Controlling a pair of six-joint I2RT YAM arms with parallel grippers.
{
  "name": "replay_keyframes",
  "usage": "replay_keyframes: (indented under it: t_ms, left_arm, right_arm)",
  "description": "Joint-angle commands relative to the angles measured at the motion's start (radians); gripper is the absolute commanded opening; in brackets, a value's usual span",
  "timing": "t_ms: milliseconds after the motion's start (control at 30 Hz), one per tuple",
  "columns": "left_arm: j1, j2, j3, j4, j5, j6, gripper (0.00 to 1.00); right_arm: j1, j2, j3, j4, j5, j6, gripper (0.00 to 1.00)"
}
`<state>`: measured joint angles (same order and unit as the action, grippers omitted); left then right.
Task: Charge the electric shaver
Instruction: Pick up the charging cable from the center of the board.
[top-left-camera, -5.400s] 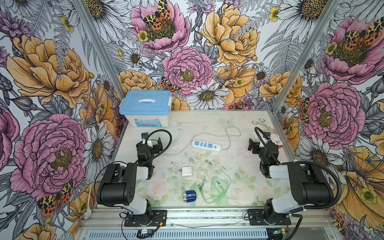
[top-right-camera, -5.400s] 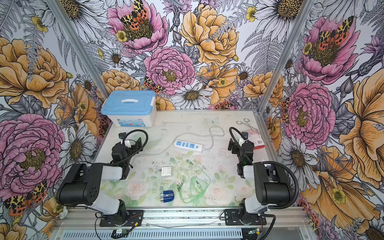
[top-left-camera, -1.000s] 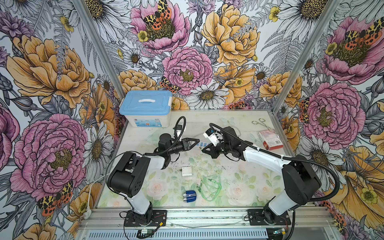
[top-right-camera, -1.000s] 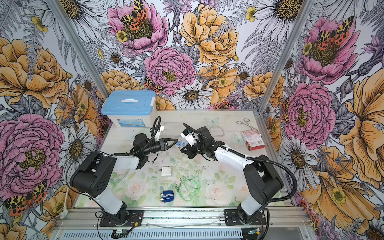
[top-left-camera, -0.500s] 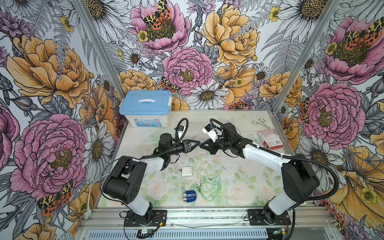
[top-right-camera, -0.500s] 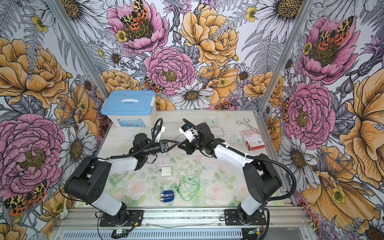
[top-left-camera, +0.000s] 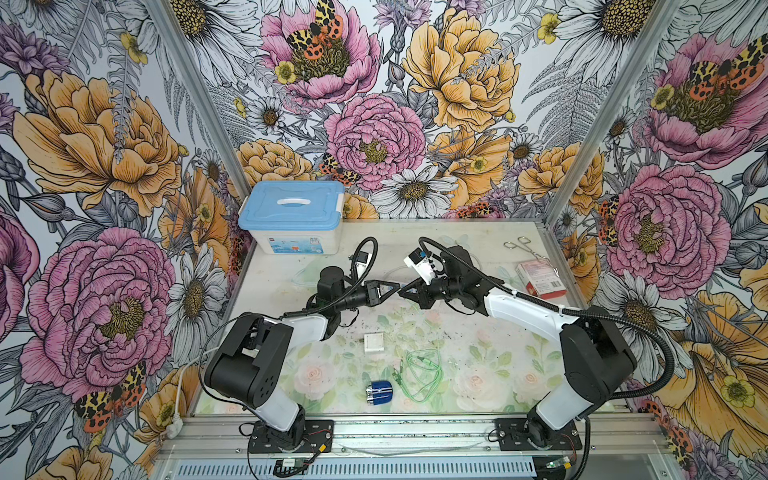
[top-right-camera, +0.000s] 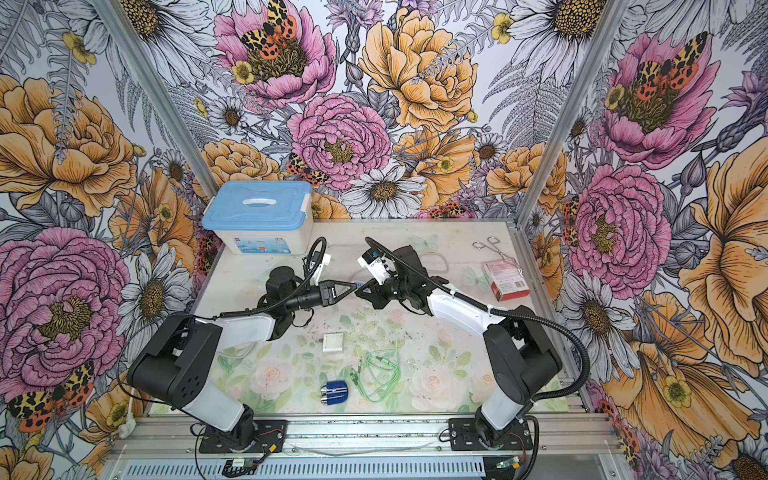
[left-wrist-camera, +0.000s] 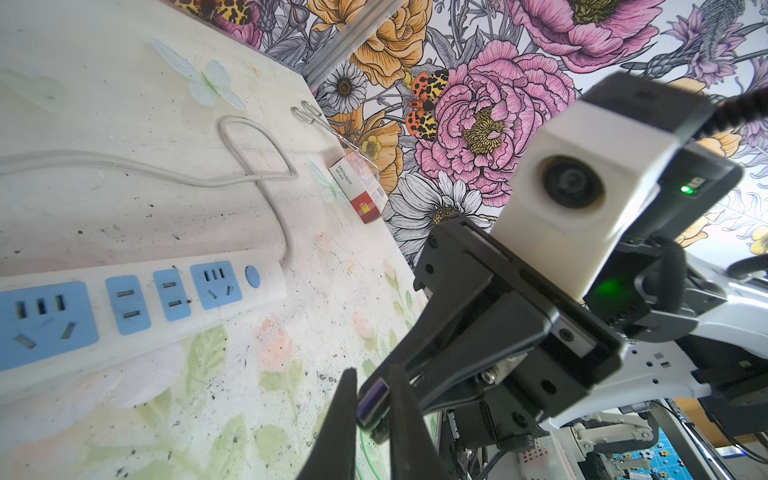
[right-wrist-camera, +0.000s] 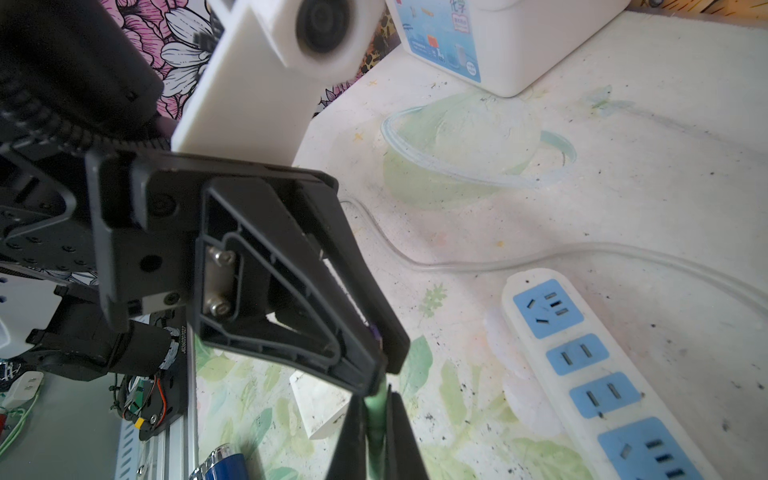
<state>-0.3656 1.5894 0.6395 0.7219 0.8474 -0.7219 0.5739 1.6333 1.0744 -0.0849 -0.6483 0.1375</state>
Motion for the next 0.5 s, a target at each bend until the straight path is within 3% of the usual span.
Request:
replay_keyframes:
  t_ms: [0, 333, 467]
  left_arm:
    - [-0.006, -0.013, 0.006, -0.011, 0.010, 0.033, 0.00]
    - [-0.006, -0.018, 0.000, -0.012, 0.010, 0.036, 0.00]
    - [-0.003, -0.021, -0.003, -0.012, 0.013, 0.038, 0.00]
  right_arm:
    - [-0.008, 0.015, 0.015, 0.039, -0.019, -0.006, 0.00]
    - [-0.012, 0.018, -0.004, 0.051, -0.019, 0.007, 0.00]
    - [-0.017, 0.013, -0.017, 0.072, -0.027, 0.020, 0.10]
